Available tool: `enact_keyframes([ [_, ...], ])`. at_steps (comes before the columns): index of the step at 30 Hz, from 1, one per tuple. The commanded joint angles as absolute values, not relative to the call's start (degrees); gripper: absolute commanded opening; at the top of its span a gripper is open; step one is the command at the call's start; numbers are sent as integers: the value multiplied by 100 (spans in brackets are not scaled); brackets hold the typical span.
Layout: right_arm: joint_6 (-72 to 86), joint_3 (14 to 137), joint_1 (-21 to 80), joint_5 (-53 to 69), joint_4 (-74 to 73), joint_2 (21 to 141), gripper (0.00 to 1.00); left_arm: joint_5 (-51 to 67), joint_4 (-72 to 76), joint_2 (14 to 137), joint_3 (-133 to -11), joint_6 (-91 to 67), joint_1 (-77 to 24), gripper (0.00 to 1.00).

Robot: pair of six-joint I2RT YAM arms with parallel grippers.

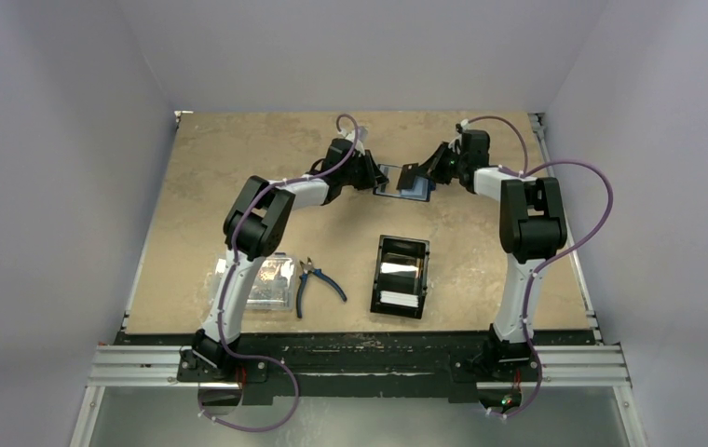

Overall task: Put the credit cards into the card holder
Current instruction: Insert the credit card into the card holder.

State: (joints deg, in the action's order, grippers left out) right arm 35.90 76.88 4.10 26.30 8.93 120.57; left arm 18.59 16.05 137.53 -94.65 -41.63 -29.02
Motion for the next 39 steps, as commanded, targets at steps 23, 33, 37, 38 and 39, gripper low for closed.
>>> enact_keyframes([
  [23,3959,8051,417,3144,179,12403,0,1809,1190,13781,-9435,-4250,-2848,9],
  [33,3588,8578,396,3784,-329,12751,0,1913,1100,13938,-9618,-4211,-2848,9],
  [37,3289,8631,384,3552,-743,12647,0,1881,1058,13948,-9615,-4160,-2848,9],
  [38,3238,8619,381,3503,-797,12613,0,1872,1049,13953,-9608,-4151,-2843,9],
  [39,3196,8610,370,3483,-843,12604,0,1870,1046,13956,-9614,-4149,-2839,9],
])
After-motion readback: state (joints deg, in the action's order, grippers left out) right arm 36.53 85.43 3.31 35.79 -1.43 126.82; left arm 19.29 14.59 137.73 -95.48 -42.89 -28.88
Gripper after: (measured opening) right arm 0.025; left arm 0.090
